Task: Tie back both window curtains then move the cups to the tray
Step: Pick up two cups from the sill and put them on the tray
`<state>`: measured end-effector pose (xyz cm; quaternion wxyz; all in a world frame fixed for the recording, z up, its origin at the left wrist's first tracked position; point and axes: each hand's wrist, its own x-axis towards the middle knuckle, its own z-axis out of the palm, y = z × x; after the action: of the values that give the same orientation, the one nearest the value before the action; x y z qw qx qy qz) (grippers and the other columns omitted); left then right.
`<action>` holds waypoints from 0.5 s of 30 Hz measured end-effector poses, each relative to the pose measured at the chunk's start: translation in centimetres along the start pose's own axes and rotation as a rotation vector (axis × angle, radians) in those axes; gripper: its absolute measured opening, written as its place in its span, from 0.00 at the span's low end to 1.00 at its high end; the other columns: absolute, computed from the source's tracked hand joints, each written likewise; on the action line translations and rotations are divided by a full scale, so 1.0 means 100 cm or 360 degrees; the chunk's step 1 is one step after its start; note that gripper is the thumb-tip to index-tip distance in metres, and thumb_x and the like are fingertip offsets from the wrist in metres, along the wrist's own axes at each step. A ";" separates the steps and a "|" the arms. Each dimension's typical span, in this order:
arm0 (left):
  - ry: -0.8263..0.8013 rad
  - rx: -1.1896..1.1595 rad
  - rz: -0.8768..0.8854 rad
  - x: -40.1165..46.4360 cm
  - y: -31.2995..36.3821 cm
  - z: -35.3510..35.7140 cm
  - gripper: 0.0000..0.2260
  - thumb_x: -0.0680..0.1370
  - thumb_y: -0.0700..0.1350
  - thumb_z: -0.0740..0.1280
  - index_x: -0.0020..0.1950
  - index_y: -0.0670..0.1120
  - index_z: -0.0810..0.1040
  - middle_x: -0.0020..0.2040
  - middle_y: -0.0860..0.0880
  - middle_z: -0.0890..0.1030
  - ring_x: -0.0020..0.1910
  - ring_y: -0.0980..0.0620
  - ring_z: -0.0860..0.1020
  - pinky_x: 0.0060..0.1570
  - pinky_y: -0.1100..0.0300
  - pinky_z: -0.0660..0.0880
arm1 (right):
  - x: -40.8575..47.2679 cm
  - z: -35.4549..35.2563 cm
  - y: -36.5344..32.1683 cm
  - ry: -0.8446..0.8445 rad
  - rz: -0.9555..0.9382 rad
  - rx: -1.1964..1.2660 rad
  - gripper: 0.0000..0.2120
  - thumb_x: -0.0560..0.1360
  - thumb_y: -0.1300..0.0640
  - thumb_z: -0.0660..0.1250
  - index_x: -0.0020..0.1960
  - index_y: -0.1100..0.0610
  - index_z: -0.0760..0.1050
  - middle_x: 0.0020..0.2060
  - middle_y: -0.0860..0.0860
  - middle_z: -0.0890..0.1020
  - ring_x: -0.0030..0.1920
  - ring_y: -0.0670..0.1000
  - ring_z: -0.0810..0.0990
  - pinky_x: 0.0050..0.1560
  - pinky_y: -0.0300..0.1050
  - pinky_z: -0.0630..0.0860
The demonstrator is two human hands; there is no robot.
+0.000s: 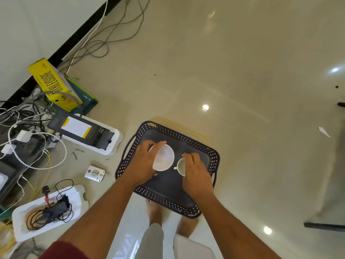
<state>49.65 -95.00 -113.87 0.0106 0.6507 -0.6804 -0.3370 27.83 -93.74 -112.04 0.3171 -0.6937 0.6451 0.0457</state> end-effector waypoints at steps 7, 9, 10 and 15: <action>-0.0010 0.0085 0.0049 0.011 -0.008 0.007 0.58 0.67 0.42 0.86 0.87 0.59 0.55 0.77 0.46 0.64 0.76 0.39 0.67 0.76 0.41 0.73 | 0.013 0.013 0.002 0.0006 -0.0041 -0.0052 0.42 0.72 0.63 0.77 0.80 0.50 0.62 0.74 0.50 0.67 0.72 0.57 0.73 0.60 0.53 0.84; 0.0000 0.0151 0.0068 0.013 -0.006 0.004 0.59 0.66 0.44 0.86 0.88 0.59 0.53 0.77 0.45 0.64 0.76 0.37 0.68 0.73 0.38 0.75 | 0.013 0.011 0.001 -0.0014 -0.0037 -0.0098 0.45 0.72 0.61 0.78 0.82 0.48 0.58 0.75 0.51 0.66 0.74 0.58 0.71 0.63 0.56 0.83; 0.0004 0.0221 0.0085 0.011 -0.002 0.002 0.61 0.66 0.46 0.86 0.88 0.59 0.51 0.79 0.44 0.63 0.77 0.36 0.68 0.72 0.37 0.76 | 0.010 0.010 -0.001 -0.0043 -0.0030 -0.0133 0.48 0.72 0.58 0.78 0.83 0.47 0.53 0.78 0.51 0.64 0.76 0.59 0.69 0.67 0.58 0.80; 0.0065 0.0408 -0.0060 -0.018 0.039 -0.040 0.64 0.68 0.56 0.84 0.88 0.59 0.38 0.89 0.40 0.45 0.86 0.33 0.56 0.76 0.36 0.70 | -0.024 -0.038 -0.018 -0.0122 -0.0029 -0.0182 0.56 0.75 0.42 0.74 0.85 0.45 0.35 0.86 0.54 0.46 0.86 0.61 0.52 0.79 0.64 0.64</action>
<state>48.35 -95.46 -108.21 -0.0650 0.6660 -0.7052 -0.2341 27.78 -93.61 -107.16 0.3018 -0.7142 0.6225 0.1061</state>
